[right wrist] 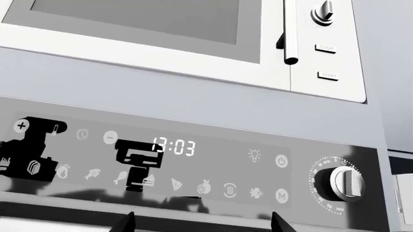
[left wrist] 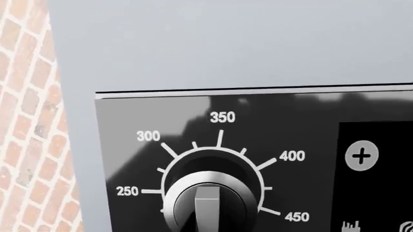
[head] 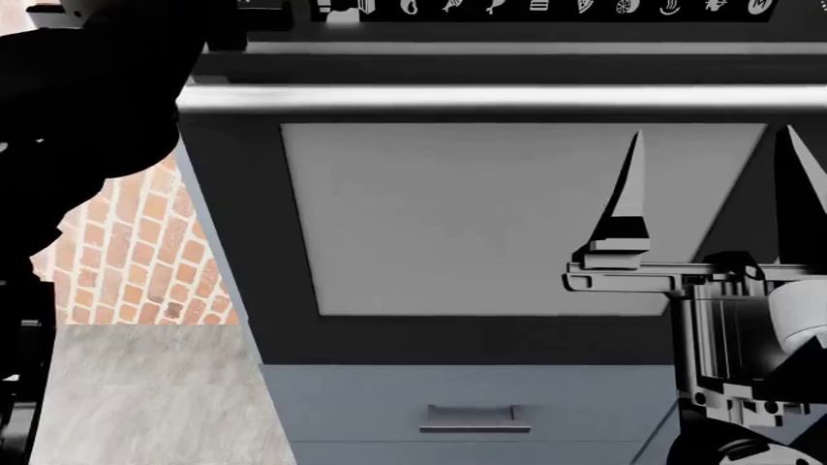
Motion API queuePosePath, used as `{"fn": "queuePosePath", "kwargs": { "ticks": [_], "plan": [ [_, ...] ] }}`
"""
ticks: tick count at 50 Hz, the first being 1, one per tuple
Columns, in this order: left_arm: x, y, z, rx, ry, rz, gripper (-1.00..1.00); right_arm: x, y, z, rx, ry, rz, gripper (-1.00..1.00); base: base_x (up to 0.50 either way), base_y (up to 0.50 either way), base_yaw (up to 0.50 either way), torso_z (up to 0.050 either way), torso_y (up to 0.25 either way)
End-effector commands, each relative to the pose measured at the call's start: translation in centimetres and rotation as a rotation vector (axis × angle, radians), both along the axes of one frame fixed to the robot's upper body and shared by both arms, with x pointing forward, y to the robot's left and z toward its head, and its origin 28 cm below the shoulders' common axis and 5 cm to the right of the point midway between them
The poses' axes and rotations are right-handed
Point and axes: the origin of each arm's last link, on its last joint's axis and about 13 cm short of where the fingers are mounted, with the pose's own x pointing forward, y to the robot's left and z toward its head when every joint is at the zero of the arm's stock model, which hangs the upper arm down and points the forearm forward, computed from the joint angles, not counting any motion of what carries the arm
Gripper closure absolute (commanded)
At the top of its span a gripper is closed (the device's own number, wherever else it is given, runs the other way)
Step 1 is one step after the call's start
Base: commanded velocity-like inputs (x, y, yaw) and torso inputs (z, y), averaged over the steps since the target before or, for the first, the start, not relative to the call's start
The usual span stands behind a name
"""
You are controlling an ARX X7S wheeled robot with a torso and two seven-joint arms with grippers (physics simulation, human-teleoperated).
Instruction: Preheat the oven by turning the temperature knob.
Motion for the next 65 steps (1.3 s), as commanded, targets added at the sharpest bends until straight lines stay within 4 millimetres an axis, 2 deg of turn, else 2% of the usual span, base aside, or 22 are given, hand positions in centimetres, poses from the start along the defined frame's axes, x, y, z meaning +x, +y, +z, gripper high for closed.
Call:
{"fn": "queuePosePath", "kwargs": {
  "ticks": [1, 23, 29, 35, 65],
  "plan": [
    [0.5, 0.1, 0.8, -0.019, -0.025, 0.005, 1.00, 0.0, 0.0, 0.0, -0.001, 0.003, 0.000, -1.00, 0.00, 0.00, 0.00, 0.000, 0.000],
    [0.5, -0.1, -0.4, 0.045, 0.017, 0.005, 1.00, 0.0, 0.0, 0.0, 0.000, -0.001, -0.001, -1.00, 0.01, 0.00, 0.00, 0.000, 0.000],
    [0.7, 0.0, -0.8, 0.151, 0.013, 0.049, 1.00, 0.0, 0.0, 0.0, -0.001, 0.000, 0.000, -1.00, 0.00, 0.00, 0.00, 0.000, 0.000],
    [1.2, 0.1, -0.8, 0.168, 0.016, 0.052, 1.00, 0.0, 0.0, 0.0, -0.001, 0.001, 0.000, -1.00, 0.01, 0.00, 0.00, 0.003, 0.000],
    [1.2, 0.3, -2.0, 0.372, 0.029, 0.077, 1.00, 0.0, 0.0, 0.0, -0.002, 0.005, 0.004, -1.00, 0.01, 0.00, 0.00, 0.000, 0.000]
  ]
}}
